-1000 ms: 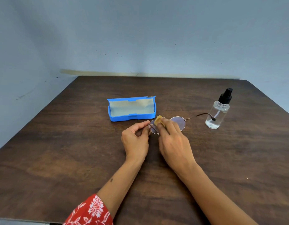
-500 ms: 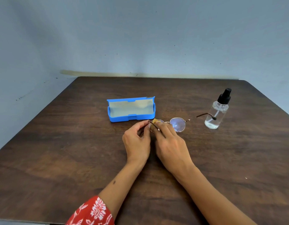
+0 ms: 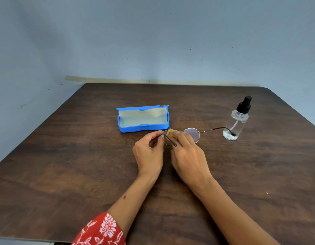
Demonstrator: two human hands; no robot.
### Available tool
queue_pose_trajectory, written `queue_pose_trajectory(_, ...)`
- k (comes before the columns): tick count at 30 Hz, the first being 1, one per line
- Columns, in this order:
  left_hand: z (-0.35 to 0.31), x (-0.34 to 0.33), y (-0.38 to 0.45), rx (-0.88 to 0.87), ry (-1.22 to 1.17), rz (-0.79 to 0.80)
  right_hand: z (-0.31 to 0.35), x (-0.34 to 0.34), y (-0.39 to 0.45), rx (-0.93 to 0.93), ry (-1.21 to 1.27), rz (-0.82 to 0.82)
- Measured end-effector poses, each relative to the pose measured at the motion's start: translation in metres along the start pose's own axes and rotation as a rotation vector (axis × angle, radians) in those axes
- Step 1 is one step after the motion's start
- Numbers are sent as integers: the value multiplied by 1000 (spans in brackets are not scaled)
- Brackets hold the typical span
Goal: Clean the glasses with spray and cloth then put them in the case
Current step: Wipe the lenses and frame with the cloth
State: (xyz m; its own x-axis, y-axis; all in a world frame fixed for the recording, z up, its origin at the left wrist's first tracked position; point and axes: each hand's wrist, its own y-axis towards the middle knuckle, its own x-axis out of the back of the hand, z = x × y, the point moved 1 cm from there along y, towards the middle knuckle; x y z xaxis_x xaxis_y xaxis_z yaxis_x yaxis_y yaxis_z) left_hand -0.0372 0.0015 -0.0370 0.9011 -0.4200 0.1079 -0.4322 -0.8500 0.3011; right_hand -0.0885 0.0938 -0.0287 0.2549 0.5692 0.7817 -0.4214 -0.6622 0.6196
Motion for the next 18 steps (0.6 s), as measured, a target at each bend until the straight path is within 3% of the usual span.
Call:
queue_pose_trajectory(3,3,0,1,36,-37,-12,-1,0,2,-37,-6,-1)
queue_pose_trajectory(8,6,0,4,80,-78,-18,5,-4,-4,73,7,15)
queue_pose_trajectory(13,3,0,3,72,-72,-11,-1,-2,5,-54,-1,41)
queue_pose_trajectory(18,3,0,3,63,-53,-15,4,-2,-2,21,25,73)
